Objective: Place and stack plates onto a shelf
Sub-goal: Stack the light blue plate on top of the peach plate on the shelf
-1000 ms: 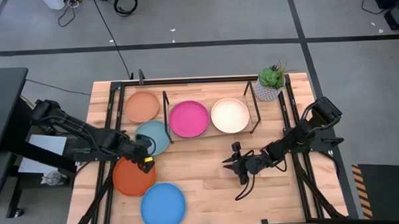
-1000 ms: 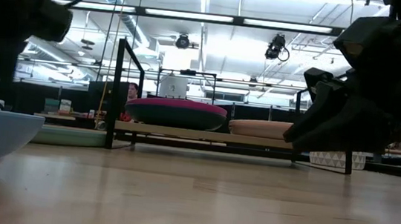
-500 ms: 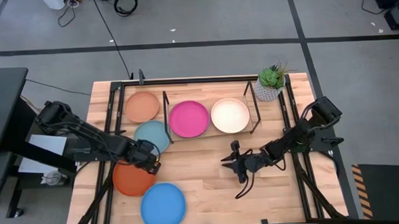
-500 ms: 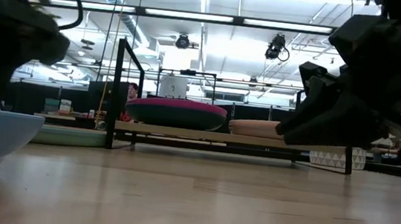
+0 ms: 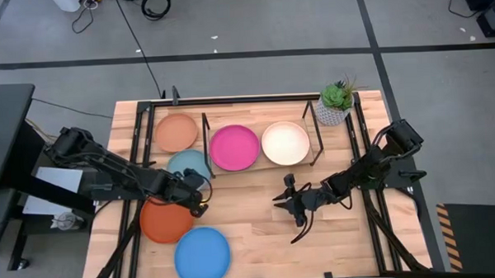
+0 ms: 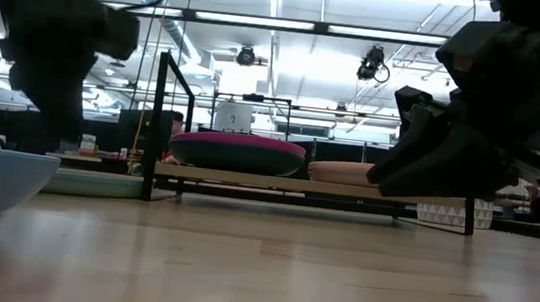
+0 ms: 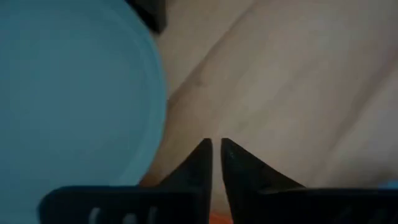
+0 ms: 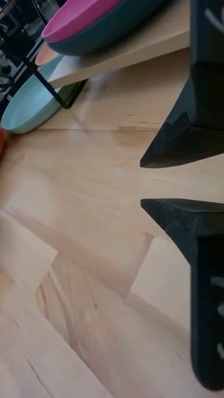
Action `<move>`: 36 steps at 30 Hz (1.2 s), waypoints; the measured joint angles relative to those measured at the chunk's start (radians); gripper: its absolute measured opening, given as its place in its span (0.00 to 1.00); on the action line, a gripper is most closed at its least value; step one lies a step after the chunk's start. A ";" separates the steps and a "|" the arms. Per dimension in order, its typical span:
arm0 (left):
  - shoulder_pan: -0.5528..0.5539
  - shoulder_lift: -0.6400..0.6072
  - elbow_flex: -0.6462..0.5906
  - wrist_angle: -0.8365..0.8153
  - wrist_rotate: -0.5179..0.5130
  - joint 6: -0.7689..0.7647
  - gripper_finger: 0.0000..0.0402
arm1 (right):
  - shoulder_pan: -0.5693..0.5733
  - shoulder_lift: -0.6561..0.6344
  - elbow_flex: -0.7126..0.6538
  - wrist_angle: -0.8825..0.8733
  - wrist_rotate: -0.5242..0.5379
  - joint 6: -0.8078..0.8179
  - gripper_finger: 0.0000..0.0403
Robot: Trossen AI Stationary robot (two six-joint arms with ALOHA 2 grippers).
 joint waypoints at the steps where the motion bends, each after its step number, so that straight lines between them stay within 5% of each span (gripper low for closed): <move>1: 0.005 0.013 -0.001 -0.003 0.003 0.013 0.13 | 0.000 0.000 0.000 0.000 0.000 0.002 0.24; 8: 0.065 0.116 -0.001 -0.005 0.028 0.143 0.29 | 0.001 0.001 0.000 -0.006 -0.007 0.047 0.24; 21: 0.100 0.127 0.065 -0.064 0.169 0.256 0.21 | 0.002 0.001 -0.010 -0.010 -0.008 0.060 0.24; 28: 0.065 0.127 0.098 -0.239 0.050 0.422 0.18 | 0.003 0.001 -0.010 -0.009 -0.008 0.062 0.24; 36: 0.013 0.127 0.047 -0.186 -0.020 0.442 0.18 | 0.008 0.001 -0.010 -0.010 -0.009 0.069 0.24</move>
